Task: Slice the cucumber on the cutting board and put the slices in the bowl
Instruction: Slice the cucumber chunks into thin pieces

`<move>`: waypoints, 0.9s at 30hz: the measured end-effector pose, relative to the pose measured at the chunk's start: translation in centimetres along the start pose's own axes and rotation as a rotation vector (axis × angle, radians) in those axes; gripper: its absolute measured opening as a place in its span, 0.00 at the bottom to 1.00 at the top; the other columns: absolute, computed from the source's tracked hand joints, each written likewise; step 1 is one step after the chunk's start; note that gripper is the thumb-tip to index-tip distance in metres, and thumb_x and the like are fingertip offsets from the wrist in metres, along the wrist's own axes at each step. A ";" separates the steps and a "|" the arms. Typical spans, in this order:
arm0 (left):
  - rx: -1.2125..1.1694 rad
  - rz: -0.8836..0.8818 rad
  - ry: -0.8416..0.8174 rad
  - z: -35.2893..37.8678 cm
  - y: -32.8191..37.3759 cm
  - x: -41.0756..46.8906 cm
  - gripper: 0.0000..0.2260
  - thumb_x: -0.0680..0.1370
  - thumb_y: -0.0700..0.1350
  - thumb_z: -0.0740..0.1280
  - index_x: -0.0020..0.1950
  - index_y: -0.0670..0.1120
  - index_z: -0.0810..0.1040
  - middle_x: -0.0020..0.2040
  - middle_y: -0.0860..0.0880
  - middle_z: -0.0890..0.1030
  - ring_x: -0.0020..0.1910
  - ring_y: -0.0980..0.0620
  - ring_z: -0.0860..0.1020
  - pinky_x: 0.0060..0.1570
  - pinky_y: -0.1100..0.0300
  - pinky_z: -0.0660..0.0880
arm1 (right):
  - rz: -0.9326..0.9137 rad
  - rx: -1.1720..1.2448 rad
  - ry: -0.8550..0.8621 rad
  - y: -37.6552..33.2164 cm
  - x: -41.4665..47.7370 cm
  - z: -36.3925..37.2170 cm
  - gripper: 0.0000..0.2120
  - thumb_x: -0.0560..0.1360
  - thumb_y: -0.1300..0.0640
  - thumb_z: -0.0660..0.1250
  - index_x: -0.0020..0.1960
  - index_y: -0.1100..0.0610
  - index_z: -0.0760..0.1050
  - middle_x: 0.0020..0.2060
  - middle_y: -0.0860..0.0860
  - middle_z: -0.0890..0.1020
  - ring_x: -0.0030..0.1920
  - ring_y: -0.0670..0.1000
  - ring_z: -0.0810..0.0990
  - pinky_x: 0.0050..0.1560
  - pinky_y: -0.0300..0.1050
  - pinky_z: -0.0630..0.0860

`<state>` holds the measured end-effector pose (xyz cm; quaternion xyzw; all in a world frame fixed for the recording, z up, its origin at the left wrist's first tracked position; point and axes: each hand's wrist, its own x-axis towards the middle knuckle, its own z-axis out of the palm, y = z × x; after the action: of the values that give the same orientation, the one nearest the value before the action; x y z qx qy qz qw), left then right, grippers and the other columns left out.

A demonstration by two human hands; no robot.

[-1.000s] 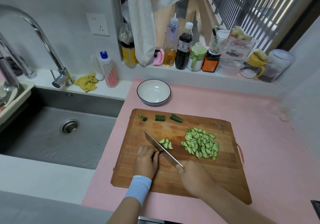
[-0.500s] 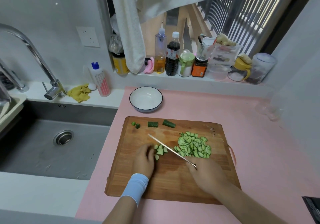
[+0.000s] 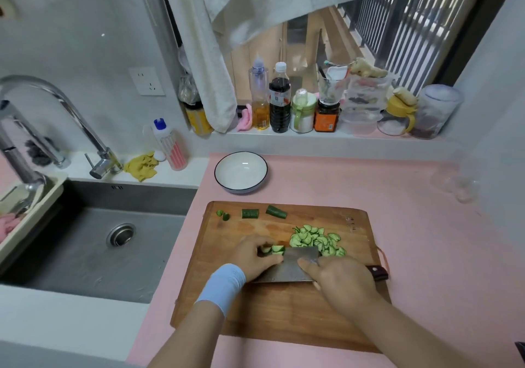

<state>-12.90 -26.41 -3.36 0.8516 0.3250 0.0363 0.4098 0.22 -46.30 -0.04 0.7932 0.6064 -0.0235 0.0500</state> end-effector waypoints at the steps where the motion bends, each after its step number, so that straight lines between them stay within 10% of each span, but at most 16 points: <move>1: -0.012 -0.034 0.015 0.1 0.2 0.3 0.12 0.72 0.54 0.75 0.55 0.58 0.82 0.51 0.62 0.78 0.55 0.59 0.74 0.57 0.65 0.70 | -0.008 0.001 -0.003 0.1 0.0 -0.1 0.30 0.48 0.59 0.85 0.49 0.50 0.85 0.23 0.48 0.71 0.19 0.51 0.70 0.17 0.40 0.60; 8: -0.054 -0.228 -0.022 -0.8 0.5 1.7 0.07 0.75 0.53 0.71 0.53 0.58 0.82 0.51 0.58 0.82 0.52 0.57 0.79 0.56 0.63 0.74 | -0.086 -0.021 -0.006 1.1 0.5 -0.8 0.28 0.45 0.61 0.83 0.45 0.49 0.84 0.21 0.47 0.70 0.19 0.50 0.68 0.21 0.38 0.54; 14: -0.033 -0.248 -0.015 0.2 1.2 1.7 0.03 0.74 0.54 0.72 0.43 0.56 0.83 0.42 0.60 0.83 0.44 0.61 0.79 0.53 0.61 0.76 | -0.177 -0.021 -0.007 1.5 0.9 -1.9 0.20 0.77 0.65 0.59 0.68 0.53 0.69 0.44 0.54 0.80 0.43 0.58 0.80 0.36 0.48 0.70; 27: -0.045 -0.360 -0.013 -1.5 -0.8 -0.2 0.08 0.71 0.50 0.77 0.47 0.50 0.83 0.47 0.54 0.82 0.46 0.57 0.76 0.47 0.67 0.72 | -0.195 -0.050 -0.119 2.6 1.5 -2.4 0.13 0.79 0.64 0.59 0.61 0.52 0.70 0.42 0.53 0.79 0.41 0.57 0.80 0.38 0.48 0.75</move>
<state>-13.92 -25.18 -2.90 0.7705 0.4687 -0.0361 0.4306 3.04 -45.26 2.29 0.7261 0.6771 -0.0602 0.1032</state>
